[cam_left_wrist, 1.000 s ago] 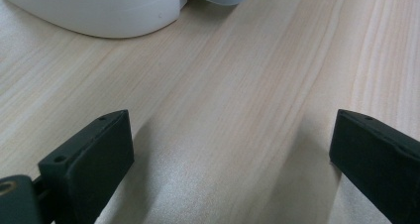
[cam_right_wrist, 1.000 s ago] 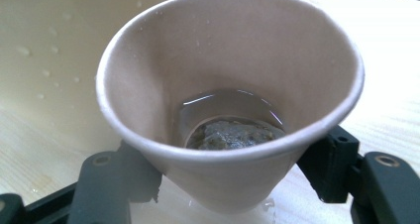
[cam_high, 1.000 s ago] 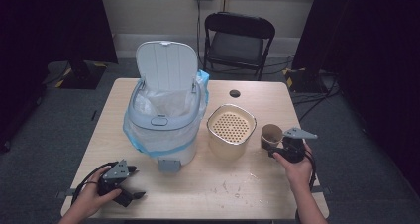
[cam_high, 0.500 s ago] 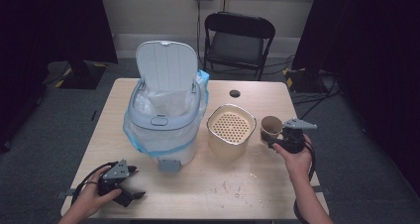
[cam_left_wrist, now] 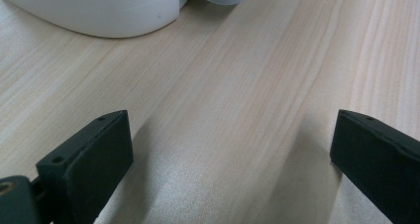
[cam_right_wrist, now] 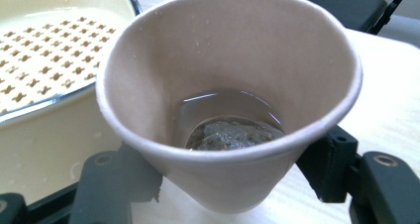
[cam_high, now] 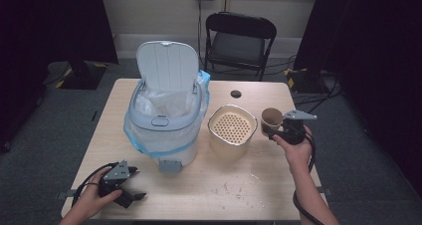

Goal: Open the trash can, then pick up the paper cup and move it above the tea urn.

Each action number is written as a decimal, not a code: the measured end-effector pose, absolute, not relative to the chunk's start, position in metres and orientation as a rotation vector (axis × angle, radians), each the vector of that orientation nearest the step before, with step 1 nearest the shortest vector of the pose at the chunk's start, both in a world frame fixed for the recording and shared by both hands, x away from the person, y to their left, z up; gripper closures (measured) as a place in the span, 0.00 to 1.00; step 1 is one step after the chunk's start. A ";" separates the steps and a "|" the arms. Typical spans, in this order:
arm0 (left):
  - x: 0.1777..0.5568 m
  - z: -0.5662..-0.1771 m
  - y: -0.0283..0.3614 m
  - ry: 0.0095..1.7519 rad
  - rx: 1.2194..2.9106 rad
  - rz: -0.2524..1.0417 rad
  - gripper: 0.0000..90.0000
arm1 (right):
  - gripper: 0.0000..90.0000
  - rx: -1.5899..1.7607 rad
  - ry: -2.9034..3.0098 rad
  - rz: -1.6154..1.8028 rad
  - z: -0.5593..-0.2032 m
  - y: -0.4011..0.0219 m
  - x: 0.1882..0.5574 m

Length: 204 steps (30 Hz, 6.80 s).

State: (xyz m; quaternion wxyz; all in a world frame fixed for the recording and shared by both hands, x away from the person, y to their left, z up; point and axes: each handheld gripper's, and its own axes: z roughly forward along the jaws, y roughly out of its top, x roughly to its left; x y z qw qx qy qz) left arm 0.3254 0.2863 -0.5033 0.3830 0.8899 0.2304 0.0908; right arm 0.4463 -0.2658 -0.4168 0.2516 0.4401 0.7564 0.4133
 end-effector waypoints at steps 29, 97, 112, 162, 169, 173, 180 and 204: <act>0.326 -0.503 0.286 0.583 2.277 0.239 0.02 | 0.40 1.126 2.064 1.077 -0.387 -0.248 0.470; 0.325 -0.503 0.286 0.593 2.267 0.235 0.02 | 0.41 0.852 2.018 0.907 -0.358 -0.218 0.492; 0.325 -0.503 0.286 0.592 2.267 0.235 0.02 | 0.41 0.812 2.004 0.899 -0.353 -0.217 0.493; 0.325 -0.503 0.286 0.592 2.267 0.234 0.02 | 0.41 0.622 1.949 0.832 -0.348 -0.210 0.490; 0.325 -0.504 0.286 0.592 2.267 0.235 0.02 | 0.41 0.588 1.954 0.785 -0.348 -0.208 0.488; 0.325 -0.504 0.286 0.592 2.267 0.234 0.02 | 0.42 0.576 1.949 0.770 -0.347 -0.207 0.487; 0.325 -0.503 0.286 0.592 2.267 0.235 0.02 | 0.42 0.546 1.948 0.737 -0.344 -0.205 0.486; 0.325 -0.504 0.286 0.591 2.267 0.234 0.02 | 0.42 0.368 1.954 0.581 -0.338 -0.200 0.479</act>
